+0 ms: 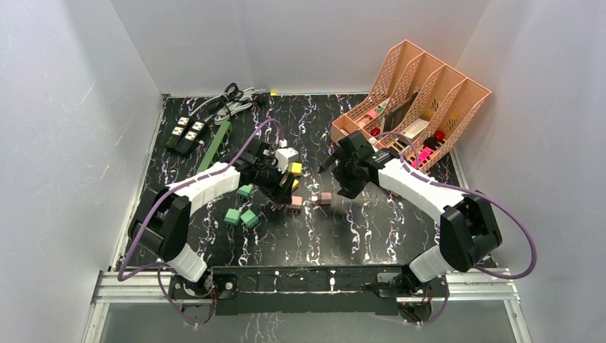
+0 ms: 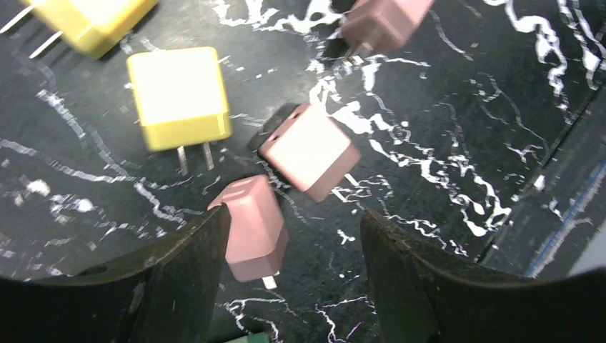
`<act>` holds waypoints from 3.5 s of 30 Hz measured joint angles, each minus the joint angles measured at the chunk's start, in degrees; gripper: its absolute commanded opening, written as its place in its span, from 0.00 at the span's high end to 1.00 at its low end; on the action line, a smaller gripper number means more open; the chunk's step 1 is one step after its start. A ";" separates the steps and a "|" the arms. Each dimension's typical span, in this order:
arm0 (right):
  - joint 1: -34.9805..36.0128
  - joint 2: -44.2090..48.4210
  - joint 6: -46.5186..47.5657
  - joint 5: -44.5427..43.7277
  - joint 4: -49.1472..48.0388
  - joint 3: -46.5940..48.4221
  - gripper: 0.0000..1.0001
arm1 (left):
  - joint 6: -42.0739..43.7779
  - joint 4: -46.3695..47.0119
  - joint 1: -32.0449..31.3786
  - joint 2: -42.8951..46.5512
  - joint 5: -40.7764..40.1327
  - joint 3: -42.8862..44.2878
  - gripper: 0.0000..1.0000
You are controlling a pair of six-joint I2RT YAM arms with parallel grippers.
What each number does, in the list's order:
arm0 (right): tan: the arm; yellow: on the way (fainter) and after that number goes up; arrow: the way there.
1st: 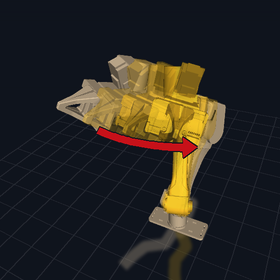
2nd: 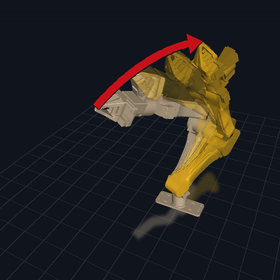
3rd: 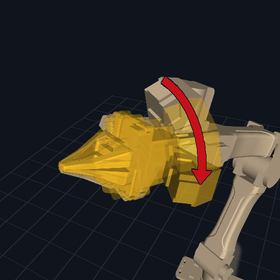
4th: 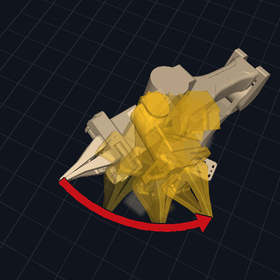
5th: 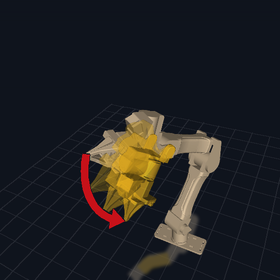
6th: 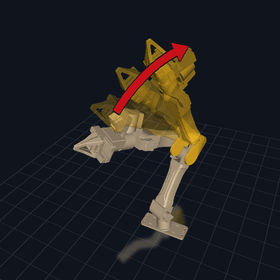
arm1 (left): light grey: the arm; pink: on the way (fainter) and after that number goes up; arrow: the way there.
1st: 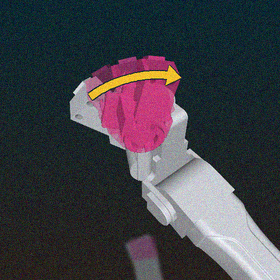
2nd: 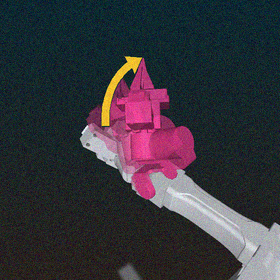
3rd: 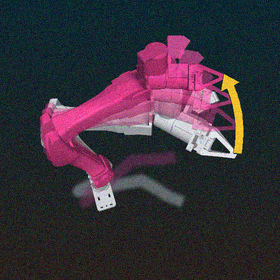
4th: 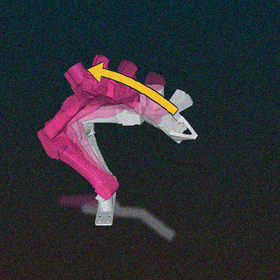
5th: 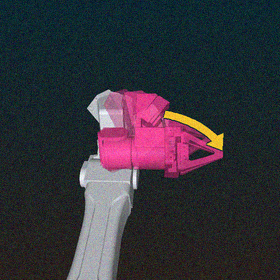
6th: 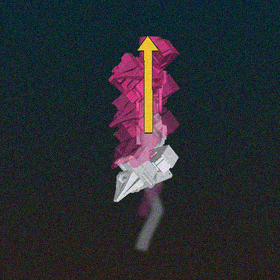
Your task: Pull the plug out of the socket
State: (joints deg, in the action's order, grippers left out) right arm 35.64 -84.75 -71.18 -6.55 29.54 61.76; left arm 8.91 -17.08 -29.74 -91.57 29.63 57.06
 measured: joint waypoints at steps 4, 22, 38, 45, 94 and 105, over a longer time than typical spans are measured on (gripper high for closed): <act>0.00 -0.11 -12.09 6.03 3.58 -0.02 0.16 | 0.15 0.37 0.04 2.29 -5.31 -2.25 0.22; -0.68 -11.54 -24.90 12.61 8.07 0.66 0.64 | 1.49 0.42 0.15 5.81 -12.94 -4.96 0.17; -1.84 -22.62 3.56 16.00 3.61 6.95 0.89 | -17.31 3.06 0.15 0.87 -17.05 -6.67 0.19; -1.73 -20.65 28.35 16.17 1.90 11.87 0.30 | -25.11 5.09 -0.04 2.38 -17.57 -8.70 0.19; -8.66 -29.92 -18.18 15.45 19.82 22.49 1.00 | -5.18 -6.10 2.10 -9.07 -8.96 16.74 0.17; -8.74 -19.50 23.93 31.26 -5.64 1.95 0.97 | 1.86 -5.90 2.03 -20.87 -13.53 24.30 0.24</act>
State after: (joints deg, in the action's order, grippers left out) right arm 26.89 -104.25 -47.24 24.71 23.90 63.70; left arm 10.76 -22.98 -27.70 -112.44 16.10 81.36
